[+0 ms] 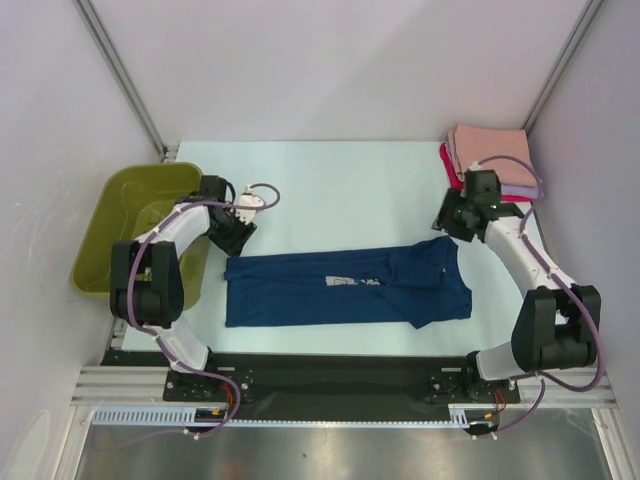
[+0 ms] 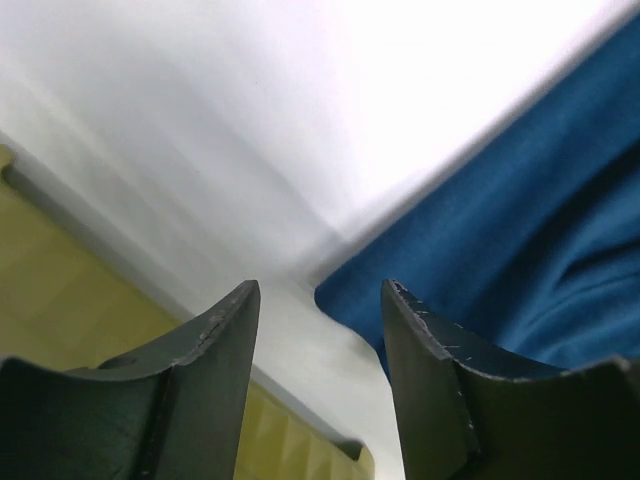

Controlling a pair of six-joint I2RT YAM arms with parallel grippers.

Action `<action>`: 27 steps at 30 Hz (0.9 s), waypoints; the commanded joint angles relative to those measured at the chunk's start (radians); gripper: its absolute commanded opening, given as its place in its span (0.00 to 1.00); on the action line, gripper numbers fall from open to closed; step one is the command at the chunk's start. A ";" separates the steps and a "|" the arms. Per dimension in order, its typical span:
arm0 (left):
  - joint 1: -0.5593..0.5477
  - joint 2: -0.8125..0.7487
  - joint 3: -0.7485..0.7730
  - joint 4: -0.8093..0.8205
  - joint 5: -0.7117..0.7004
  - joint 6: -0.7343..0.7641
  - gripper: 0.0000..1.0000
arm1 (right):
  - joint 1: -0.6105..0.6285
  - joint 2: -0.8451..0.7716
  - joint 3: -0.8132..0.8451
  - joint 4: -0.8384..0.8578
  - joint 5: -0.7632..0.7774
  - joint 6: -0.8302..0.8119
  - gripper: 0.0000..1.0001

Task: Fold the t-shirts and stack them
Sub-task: Fold the tshirt

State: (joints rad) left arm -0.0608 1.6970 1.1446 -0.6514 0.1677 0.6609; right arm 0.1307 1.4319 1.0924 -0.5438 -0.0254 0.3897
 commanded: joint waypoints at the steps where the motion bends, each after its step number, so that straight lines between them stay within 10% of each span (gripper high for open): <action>1: 0.006 0.041 0.034 0.003 -0.008 -0.024 0.57 | -0.091 0.048 -0.035 0.027 -0.056 -0.009 0.52; 13: 0.004 0.133 -0.046 0.067 -0.017 0.034 0.66 | -0.192 0.301 -0.046 0.168 -0.099 -0.019 0.46; 15: 0.004 0.141 -0.049 0.053 0.024 0.043 0.60 | -0.192 0.326 -0.049 0.192 -0.131 -0.009 0.31; 20: 0.007 0.133 -0.042 0.033 0.125 0.037 0.00 | -0.201 0.305 -0.072 0.193 -0.119 0.011 0.00; 27: 0.056 0.125 -0.022 0.154 0.053 -0.098 0.00 | -0.250 0.237 -0.095 0.147 -0.038 -0.017 0.00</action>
State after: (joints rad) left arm -0.0322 1.7973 1.1244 -0.6327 0.2592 0.6235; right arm -0.0914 1.7206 1.0054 -0.3889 -0.1169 0.3901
